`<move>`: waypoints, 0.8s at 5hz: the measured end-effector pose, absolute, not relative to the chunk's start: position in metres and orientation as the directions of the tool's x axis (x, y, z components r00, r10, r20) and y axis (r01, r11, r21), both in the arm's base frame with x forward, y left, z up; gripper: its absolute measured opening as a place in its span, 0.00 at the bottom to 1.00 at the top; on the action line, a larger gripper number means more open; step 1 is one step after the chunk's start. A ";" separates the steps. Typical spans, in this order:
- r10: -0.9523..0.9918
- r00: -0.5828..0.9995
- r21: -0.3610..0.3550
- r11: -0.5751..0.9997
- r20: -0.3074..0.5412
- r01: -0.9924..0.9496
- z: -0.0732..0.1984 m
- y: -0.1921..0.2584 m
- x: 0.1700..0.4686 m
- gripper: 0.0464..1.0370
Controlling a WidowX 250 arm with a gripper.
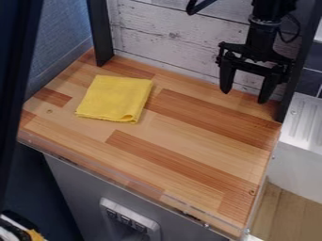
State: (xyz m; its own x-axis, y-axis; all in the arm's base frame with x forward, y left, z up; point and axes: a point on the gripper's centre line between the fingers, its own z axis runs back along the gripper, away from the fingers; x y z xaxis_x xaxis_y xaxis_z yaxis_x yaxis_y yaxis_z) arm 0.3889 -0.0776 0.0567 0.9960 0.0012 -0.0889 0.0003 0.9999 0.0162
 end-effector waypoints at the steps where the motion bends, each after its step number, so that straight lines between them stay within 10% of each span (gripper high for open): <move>1: -0.043 0.994 0.010 0.999 -0.105 0.044 0.045 -0.065 0.384 0.96; 4: -0.192 0.981 -0.016 0.981 -0.005 0.192 0.034 0.033 0.372 0.96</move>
